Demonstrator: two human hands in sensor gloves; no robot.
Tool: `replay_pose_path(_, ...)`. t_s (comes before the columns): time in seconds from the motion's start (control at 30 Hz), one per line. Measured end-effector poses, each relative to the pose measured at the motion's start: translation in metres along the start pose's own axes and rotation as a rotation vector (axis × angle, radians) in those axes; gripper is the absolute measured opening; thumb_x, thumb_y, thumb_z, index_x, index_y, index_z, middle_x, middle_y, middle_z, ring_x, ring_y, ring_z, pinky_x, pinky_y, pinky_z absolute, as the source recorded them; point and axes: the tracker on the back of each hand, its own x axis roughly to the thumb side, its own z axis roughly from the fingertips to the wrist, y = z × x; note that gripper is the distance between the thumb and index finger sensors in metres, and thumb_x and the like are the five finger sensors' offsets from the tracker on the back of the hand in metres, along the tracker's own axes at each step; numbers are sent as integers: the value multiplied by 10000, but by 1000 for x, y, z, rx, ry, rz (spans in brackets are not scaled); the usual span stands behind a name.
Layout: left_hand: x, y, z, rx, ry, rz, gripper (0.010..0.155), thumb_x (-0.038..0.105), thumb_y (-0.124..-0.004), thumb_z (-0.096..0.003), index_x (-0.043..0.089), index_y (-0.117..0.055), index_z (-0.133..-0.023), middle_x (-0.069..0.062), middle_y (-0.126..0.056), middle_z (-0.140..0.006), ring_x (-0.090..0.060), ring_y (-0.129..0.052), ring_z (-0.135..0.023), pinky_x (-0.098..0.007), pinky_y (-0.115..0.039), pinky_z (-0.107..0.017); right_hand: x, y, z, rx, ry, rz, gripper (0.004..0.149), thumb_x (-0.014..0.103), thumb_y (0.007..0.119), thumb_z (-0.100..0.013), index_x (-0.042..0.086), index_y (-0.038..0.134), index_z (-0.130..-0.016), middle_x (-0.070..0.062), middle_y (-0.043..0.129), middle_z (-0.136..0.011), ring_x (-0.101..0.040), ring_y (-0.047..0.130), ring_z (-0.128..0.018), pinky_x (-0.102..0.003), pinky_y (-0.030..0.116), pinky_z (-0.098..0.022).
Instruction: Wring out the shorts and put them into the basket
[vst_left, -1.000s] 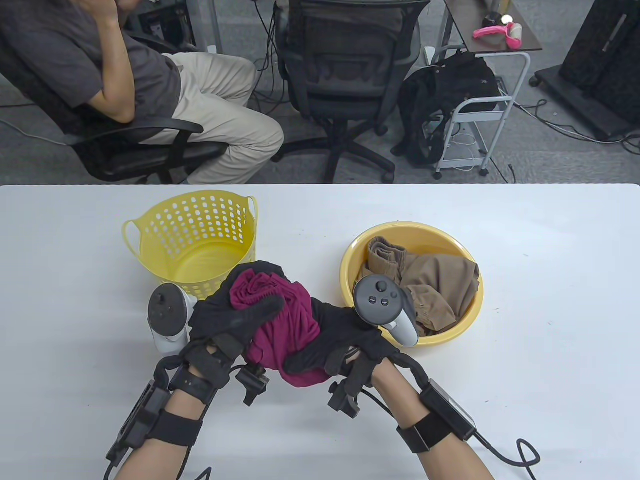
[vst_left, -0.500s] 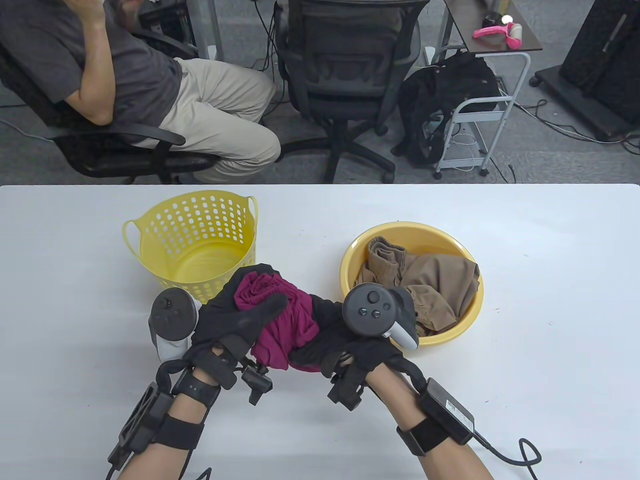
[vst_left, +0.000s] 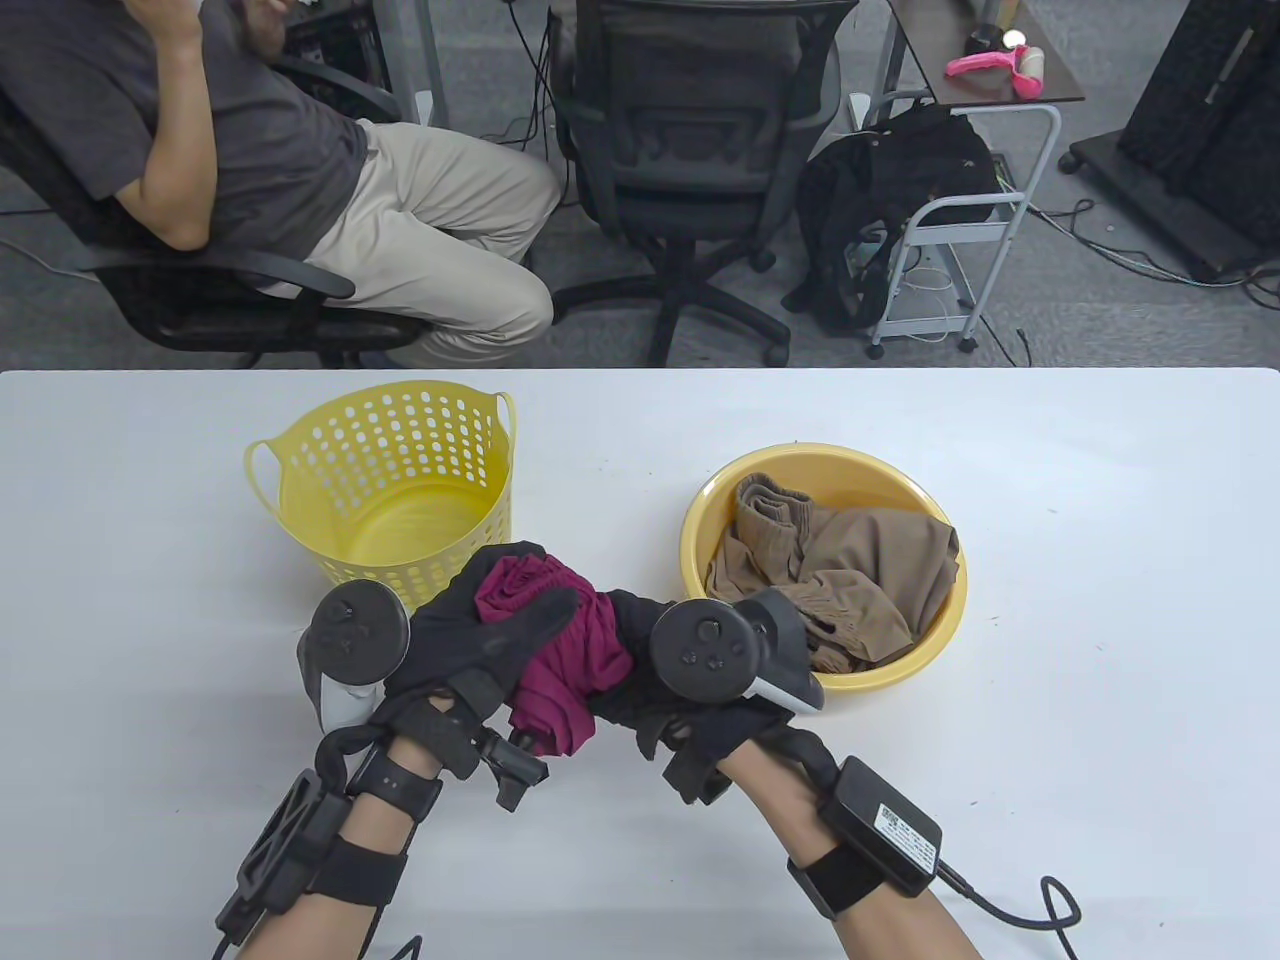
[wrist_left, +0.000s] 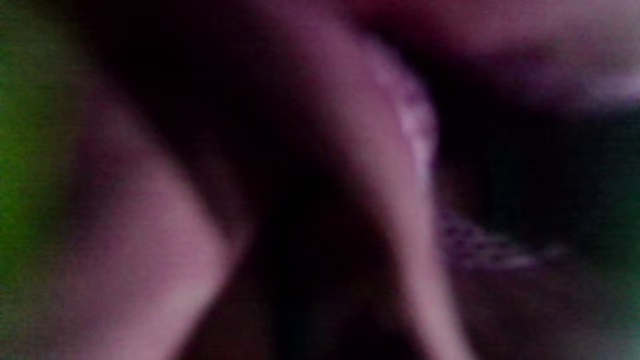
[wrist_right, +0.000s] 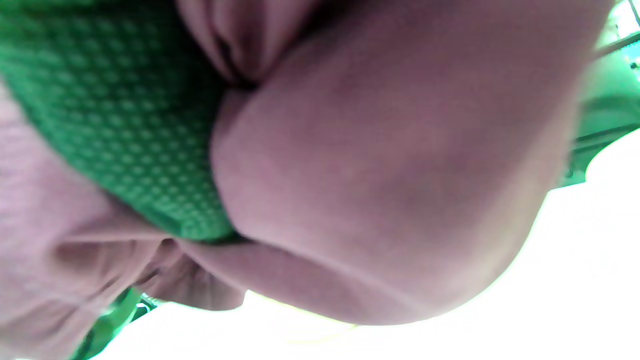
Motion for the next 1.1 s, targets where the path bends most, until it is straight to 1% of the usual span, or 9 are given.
replay_pose_path(0.07,-1,-1,0,-2,12,-5,604,626,-863,-537,234,-678,-958,-161,-878,-884,-367,-1021,-674,-597,-798,-545,1,1,0,0,-6,13,743,402,1103,-265,108,732,-837,28,908,-556,-149,926,-248,-364,832,-301)
replay_pose_path(0.3,-2,-3,0,2,53,-53,588,634,-842,-554,202,-712,-932,-164,-926,-808,-335,-1064,-582,-569,-839,-488,8,1,3,-43,-55,163,725,402,1102,-265,109,744,-823,32,911,-542,-144,925,-234,-366,834,-300)
replay_pose_path(0.6,-5,-6,-1,10,129,-110,561,626,-824,-575,157,-772,-878,-170,-988,-684,-285,-1111,-429,-526,-896,-390,22,6,11,-148,-170,427,696,410,1096,-266,111,762,-798,44,916,-516,-129,924,-217,-362,841,-291)
replay_pose_path(0.77,-5,-6,-1,11,179,-134,554,618,-817,-584,131,-803,-848,-174,-1017,-613,-265,-1126,-337,-499,-921,-329,30,8,13,-182,-242,568,681,413,1090,-281,109,762,-794,46,913,-513,-121,924,-217,-359,843,-291)
replay_pose_path(0.83,-6,-6,-1,10,201,-131,564,611,-816,-588,106,-814,-839,-179,-1024,-587,-251,-1129,-307,-491,-927,-307,33,9,14,-194,-268,623,679,413,1086,-291,106,756,-798,47,910,-516,-117,923,-221,-358,843,-293)
replay_pose_path(0.97,-8,-7,-1,-10,252,-111,544,598,-819,-590,100,-837,-808,-183,-1035,-530,-238,-1124,-230,-479,-932,-261,39,10,15,-207,-311,710,666,402,1077,-310,101,747,-804,47,902,-520,-113,921,-227,-359,842,-297)
replay_pose_path(1.1,-8,-8,-1,-28,291,-115,543,590,-815,-593,85,-851,-789,-184,-1043,-497,-229,-1122,-194,-469,-936,-230,43,12,18,-230,-353,792,655,389,1070,-327,100,736,-810,49,896,-523,-110,918,-235,-360,841,-302)
